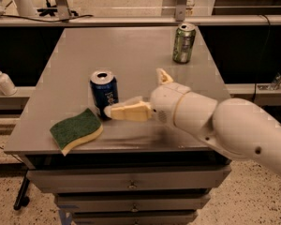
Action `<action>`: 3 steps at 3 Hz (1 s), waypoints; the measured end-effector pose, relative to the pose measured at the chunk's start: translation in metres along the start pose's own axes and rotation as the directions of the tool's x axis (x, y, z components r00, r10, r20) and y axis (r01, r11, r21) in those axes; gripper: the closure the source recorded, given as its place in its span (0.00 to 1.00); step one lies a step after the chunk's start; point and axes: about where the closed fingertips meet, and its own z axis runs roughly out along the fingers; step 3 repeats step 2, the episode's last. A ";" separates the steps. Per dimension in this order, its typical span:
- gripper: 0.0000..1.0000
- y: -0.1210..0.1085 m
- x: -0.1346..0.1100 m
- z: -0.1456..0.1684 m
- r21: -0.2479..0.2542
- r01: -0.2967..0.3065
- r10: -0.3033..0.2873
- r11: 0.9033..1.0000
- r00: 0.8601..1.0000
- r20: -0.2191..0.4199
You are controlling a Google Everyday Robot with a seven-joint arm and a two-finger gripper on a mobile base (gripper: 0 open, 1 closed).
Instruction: Move pepsi can near sponge
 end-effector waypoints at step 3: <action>0.00 -0.038 0.020 -0.069 0.074 0.014 -0.014 0.997 1.000 -0.003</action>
Offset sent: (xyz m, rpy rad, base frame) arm -0.0129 -0.0602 -0.0069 -0.0131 -0.0183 -0.0458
